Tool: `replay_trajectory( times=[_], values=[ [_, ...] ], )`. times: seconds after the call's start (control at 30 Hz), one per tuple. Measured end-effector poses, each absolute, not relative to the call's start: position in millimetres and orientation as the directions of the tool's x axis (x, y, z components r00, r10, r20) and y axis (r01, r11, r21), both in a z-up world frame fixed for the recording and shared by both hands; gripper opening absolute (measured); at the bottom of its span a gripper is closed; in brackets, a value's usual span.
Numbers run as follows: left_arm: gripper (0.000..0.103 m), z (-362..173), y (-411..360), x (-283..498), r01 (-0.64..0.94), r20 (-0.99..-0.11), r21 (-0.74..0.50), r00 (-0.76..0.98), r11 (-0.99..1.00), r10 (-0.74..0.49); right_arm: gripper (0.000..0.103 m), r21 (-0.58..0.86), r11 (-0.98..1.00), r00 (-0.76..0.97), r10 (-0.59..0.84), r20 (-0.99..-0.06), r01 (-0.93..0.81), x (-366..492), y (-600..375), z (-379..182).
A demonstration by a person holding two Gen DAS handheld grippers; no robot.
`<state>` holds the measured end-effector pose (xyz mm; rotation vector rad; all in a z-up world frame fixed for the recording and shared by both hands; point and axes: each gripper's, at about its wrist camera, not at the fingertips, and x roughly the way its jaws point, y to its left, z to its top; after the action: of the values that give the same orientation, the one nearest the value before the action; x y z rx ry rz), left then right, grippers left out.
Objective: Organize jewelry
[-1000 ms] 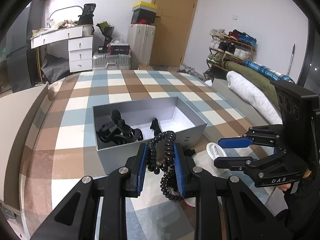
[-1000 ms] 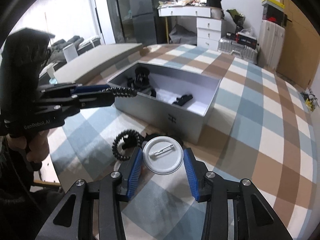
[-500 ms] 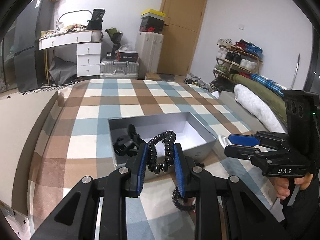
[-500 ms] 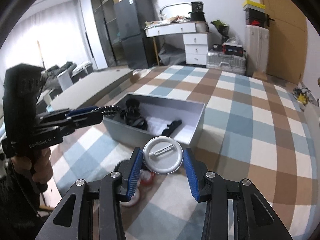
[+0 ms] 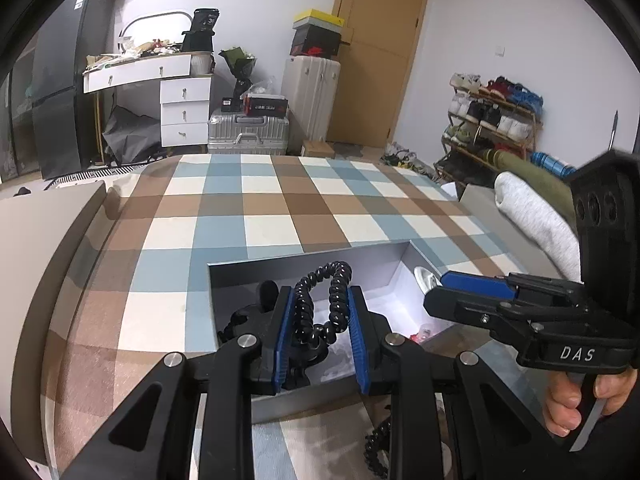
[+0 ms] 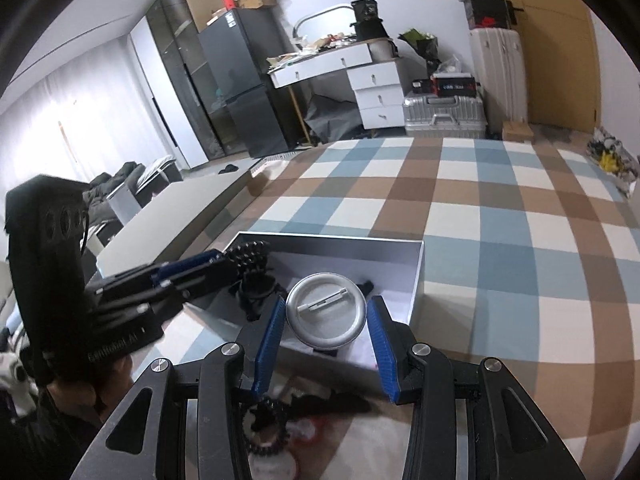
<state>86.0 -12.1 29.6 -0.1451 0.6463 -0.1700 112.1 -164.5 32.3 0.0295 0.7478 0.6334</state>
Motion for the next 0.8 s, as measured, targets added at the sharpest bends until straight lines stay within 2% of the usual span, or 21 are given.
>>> replay_trajectory(
  times=[0.8],
  values=[
    [0.021, 16, -29, 89, 0.123, -0.634, -0.134, 0.752, 0.983, -0.18, 0.042, 0.252, 0.829, 0.553, 0.529, -0.643, -0.5, 120, -164, 23]
  ],
)
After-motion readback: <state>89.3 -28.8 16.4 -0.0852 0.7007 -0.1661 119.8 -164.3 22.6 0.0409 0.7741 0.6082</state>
